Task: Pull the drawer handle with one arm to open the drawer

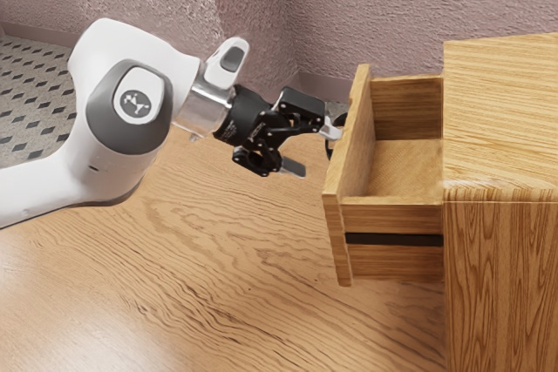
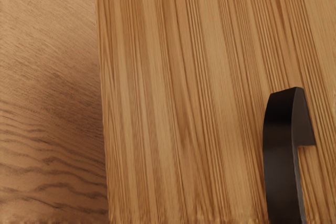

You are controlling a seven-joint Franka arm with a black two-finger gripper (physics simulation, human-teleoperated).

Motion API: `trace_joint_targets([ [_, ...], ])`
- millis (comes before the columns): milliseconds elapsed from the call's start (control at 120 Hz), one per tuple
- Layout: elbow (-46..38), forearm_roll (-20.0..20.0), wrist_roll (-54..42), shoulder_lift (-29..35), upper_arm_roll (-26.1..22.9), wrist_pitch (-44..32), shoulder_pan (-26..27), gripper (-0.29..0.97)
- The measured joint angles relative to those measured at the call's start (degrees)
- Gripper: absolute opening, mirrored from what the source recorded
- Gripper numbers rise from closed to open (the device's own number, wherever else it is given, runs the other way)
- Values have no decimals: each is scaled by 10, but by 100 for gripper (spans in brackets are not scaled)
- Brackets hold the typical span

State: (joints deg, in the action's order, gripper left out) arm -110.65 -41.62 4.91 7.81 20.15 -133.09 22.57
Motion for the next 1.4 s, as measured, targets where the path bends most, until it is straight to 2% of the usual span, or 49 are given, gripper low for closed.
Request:
trace_joint_targets([
  [908,-87,52,0,107,67,-1,7,68],
  [1400,-114,86,1,142,99,3,7,68],
])
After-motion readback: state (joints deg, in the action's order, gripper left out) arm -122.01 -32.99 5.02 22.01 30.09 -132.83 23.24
